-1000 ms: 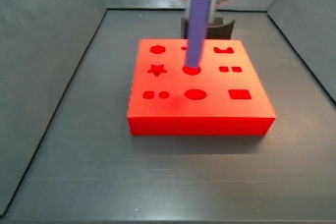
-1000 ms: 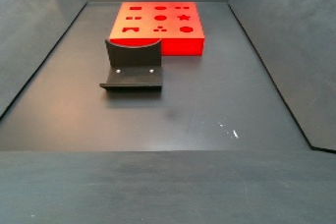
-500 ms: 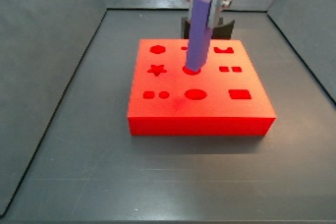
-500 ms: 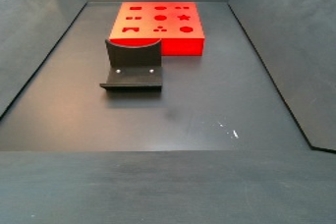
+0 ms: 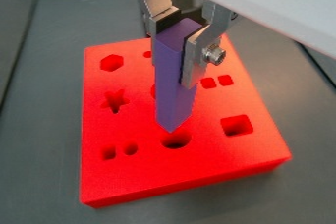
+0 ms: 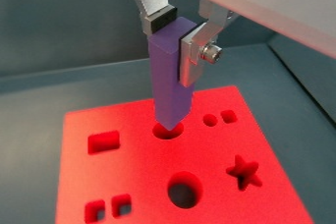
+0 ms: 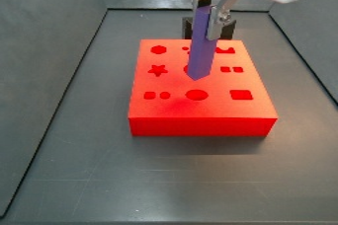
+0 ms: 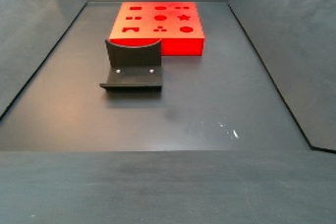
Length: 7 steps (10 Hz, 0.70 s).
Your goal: Insert the rectangle object.
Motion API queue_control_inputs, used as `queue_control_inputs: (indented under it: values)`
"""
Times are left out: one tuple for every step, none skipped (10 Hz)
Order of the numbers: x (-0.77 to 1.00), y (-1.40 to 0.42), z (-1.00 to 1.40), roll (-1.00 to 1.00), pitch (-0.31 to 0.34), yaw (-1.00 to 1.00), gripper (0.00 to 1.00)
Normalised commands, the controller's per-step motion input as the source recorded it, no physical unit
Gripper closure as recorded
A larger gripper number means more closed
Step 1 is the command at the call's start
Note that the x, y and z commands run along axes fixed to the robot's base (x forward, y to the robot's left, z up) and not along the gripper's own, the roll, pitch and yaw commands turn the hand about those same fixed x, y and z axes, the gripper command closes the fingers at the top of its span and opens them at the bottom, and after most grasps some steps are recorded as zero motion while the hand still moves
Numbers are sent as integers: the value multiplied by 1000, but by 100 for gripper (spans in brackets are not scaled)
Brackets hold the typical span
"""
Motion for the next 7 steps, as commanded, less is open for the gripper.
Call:
queue_control_inputs:
  values:
    - [0, -60, -120, -74, -10, -1000, 100]
    - [400, -6, -309, -26, 0, -717, 100]
    - [446, -3, -289, -31, 0, -669, 100]
    - [474, 0, -246, -14, 3, -620, 100]
    - [454, 0, -194, -46, 0, -660, 100]
    - [391, -6, -51, -110, 4, -711, 100]
    - [343, 0, 0, -131, 10, -760, 100]
